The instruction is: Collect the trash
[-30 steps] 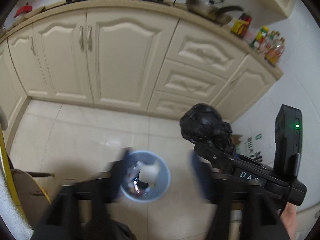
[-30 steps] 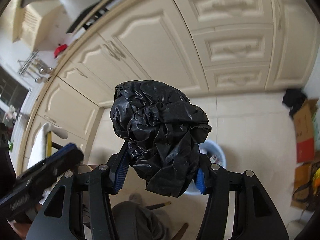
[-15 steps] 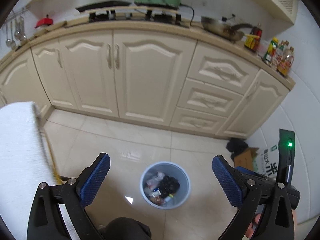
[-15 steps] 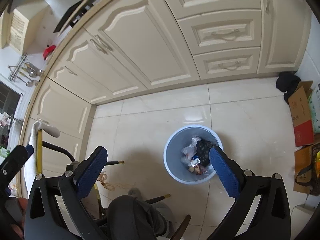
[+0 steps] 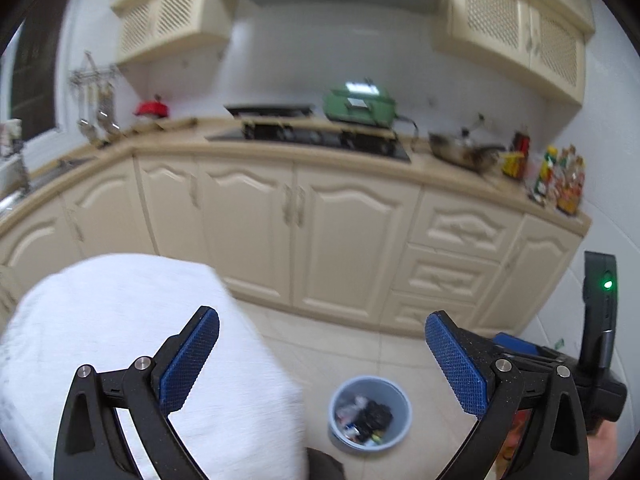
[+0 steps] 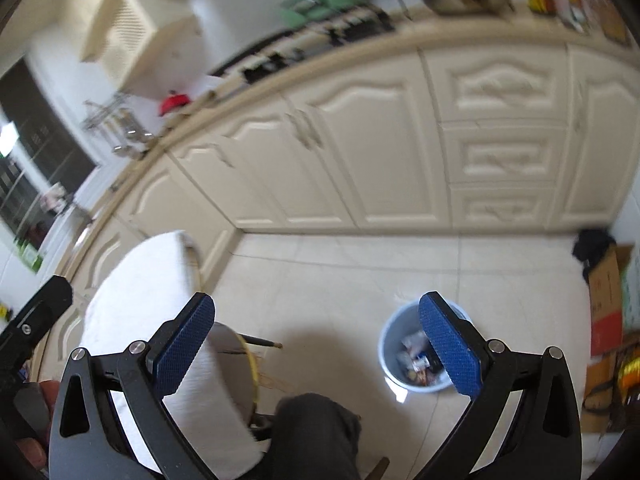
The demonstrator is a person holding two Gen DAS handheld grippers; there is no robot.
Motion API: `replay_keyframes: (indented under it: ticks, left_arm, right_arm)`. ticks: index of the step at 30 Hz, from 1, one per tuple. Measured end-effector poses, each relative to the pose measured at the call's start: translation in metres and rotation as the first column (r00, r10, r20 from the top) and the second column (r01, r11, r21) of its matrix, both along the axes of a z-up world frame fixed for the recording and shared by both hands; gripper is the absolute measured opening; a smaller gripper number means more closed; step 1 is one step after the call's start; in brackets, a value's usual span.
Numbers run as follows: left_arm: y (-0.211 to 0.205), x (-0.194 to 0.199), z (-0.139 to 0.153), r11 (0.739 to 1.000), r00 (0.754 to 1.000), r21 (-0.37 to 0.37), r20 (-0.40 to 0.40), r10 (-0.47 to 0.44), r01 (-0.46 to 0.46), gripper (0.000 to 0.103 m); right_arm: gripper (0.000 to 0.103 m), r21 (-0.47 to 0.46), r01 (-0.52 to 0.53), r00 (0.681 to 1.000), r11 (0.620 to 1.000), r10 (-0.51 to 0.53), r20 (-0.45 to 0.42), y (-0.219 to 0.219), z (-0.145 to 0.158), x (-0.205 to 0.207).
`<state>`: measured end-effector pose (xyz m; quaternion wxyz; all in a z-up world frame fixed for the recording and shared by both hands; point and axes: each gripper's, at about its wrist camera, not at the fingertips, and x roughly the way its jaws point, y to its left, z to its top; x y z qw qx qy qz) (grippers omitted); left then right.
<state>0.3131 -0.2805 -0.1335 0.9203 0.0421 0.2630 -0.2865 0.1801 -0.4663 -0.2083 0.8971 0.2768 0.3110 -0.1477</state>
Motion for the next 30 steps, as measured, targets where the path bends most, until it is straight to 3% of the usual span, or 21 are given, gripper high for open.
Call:
replay_keyframes:
  ticks: [5, 11, 14, 23, 30]
  left_arm:
    - [0.085, -0.064, 0.015, 0.992, 0.990, -0.045, 0.080, 0.120, -0.117, 0.102]
    - [0.175, -0.150, 0.018, 0.959, 0.949, -0.065, 0.144, 0.281, -0.275, 0.102]
    - [0.211, -0.196, 0.017, 0.932, 0.915, -0.045, 0.181, 0.362, -0.360, 0.102]
    - [0.275, -0.335, 0.019, 0.868, 0.844, -0.081, 0.204, 0.496, -0.491, 0.102]
    - [0.282, -0.387, 0.029, 0.839, 0.814, -0.082, 0.207, 0.543, -0.539, 0.102]
  right_arm:
    - [0.103, -0.089, -0.081, 0.994, 0.993, 0.087, 0.069, 0.066, 0.044, 0.005]
    - [0.103, -0.194, -0.179, 0.973, 0.964, 0.203, 0.112, 0.148, 0.080, 0.008]
    - [0.103, -0.206, -0.231, 0.955, 0.951, 0.262, 0.141, 0.183, 0.091, 0.005]
    - [0.103, -0.283, -0.325, 0.906, 0.902, 0.383, 0.178, 0.272, 0.108, -0.025]
    - [0.103, -0.350, -0.368, 0.882, 0.862, 0.442, 0.163, 0.315, 0.111, -0.043]
